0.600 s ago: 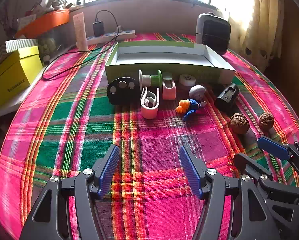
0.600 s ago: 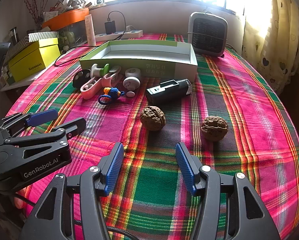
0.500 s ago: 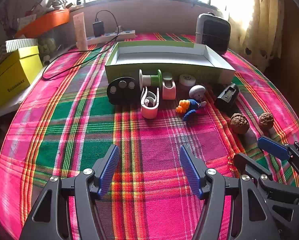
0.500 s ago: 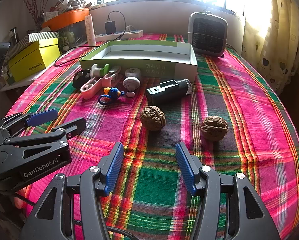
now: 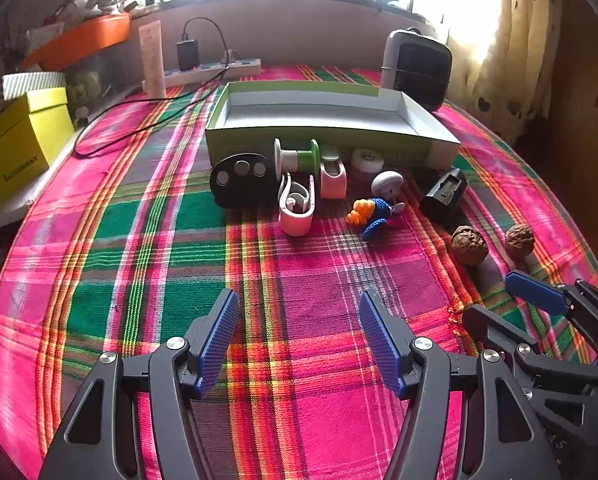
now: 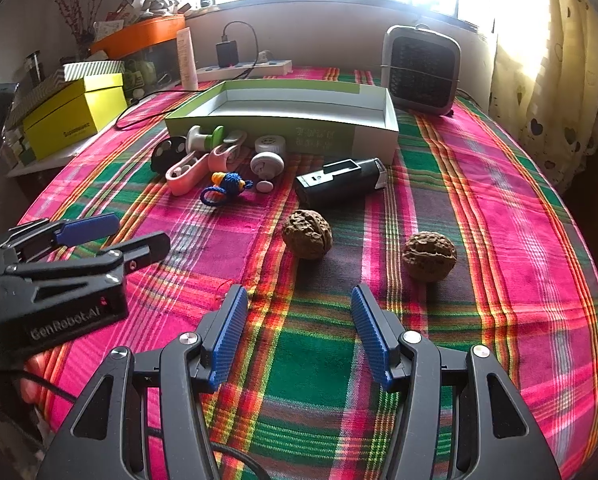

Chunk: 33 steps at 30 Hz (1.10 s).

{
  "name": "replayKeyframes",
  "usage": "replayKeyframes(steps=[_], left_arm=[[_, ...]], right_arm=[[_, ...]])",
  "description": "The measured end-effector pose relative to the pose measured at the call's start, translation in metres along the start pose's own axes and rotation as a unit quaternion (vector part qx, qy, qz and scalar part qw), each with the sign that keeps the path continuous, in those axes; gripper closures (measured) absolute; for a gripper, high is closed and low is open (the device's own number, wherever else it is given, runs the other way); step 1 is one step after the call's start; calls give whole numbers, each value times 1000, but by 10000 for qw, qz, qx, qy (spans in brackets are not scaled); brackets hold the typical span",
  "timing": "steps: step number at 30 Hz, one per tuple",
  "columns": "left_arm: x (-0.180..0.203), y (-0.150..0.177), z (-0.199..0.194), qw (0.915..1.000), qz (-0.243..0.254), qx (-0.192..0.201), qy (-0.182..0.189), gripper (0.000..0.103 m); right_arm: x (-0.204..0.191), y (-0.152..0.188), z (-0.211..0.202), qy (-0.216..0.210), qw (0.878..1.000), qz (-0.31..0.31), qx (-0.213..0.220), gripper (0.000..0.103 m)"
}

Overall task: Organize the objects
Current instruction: 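Move the left tool toward one walnut while the right tool approaches the other walnut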

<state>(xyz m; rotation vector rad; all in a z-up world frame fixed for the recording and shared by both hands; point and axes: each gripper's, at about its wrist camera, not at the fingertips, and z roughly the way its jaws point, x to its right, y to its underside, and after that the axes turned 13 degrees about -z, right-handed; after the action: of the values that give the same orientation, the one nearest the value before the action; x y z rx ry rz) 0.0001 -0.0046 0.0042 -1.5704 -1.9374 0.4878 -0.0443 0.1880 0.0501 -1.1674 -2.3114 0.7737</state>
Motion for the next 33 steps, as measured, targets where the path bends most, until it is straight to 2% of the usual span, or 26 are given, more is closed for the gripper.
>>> replayKeyframes(steps=[4,7,12,15,21,33], left_arm=[[0,-3,0,9999,54,-82,26,40],[4,-2,-1,9996,156,-117,187,40],[19,-9,-10,9975,378,12,595,40],[29,-15,-6,9956,418,-133,829,40],[50,-18,3,9934,603,-242,950,41],[86,-17,20,9860,1234,-432,1033,41]], right_arm=[[7,6,-8,-187,9997,77,141,48],[10,9,-15,-225,9992,94,325,48],[26,11,-28,-101,9981,210,575,48],[39,12,-30,73,9976,356,594,48],[62,13,-24,319,9974,491,428,48],[79,5,-2,168,9994,298,68,48]])
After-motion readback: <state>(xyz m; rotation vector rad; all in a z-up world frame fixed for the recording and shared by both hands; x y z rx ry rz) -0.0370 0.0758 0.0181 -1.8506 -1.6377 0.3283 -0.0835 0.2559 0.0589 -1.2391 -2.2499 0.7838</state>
